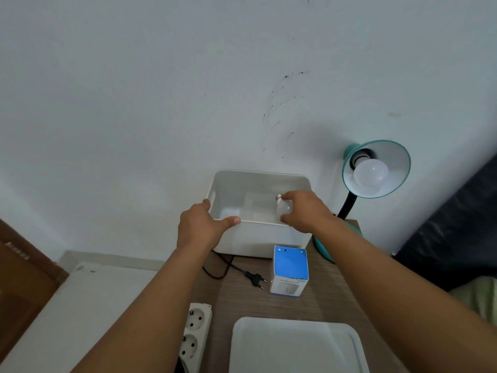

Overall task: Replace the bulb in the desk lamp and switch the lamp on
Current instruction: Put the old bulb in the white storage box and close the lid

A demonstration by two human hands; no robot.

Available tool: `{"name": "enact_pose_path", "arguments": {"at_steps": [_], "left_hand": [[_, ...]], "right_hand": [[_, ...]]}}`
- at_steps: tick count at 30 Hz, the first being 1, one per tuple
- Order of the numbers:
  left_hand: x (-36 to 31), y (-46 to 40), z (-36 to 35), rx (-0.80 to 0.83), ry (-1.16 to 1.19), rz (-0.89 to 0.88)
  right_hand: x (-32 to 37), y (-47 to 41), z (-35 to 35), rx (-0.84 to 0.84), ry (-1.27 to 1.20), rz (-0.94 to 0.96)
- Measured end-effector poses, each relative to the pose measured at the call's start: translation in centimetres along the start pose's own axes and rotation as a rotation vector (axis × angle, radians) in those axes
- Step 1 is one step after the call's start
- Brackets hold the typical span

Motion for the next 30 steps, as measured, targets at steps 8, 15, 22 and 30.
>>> {"name": "enact_pose_path", "arguments": {"at_steps": [8, 15, 22, 30], "left_hand": [[-0.4, 0.5, 0.3, 0.038, -0.075, -0.033], [0.2, 1.5, 0.7, 0.078, -0.140, -0.126], [1.6, 9.5, -0.1, -0.038, -0.032, -0.331], [8.1, 20.6, -4.6, 0.202, -0.061, -0.262]], "right_hand": [[0.0, 1.3, 1.7, -0.024, -0.004, 0.054], [-1.3, 9.3, 2.7, -0.257, -0.143, 0.120], [-6.1, 17.7, -2.9, -0.221, -0.256, 0.039], [-10.3, 25.4, -8.4, -0.040, -0.212, -0.044]]}}
Point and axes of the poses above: each hand's wrist, its own y-axis away from the middle knuckle, its own z-axis out of the back of the hand, x = y × z, the point moved 3 cm from there along -y, towards the middle knuckle, and after that the axes turned 8 degrees about y, right-handed, at the moved point
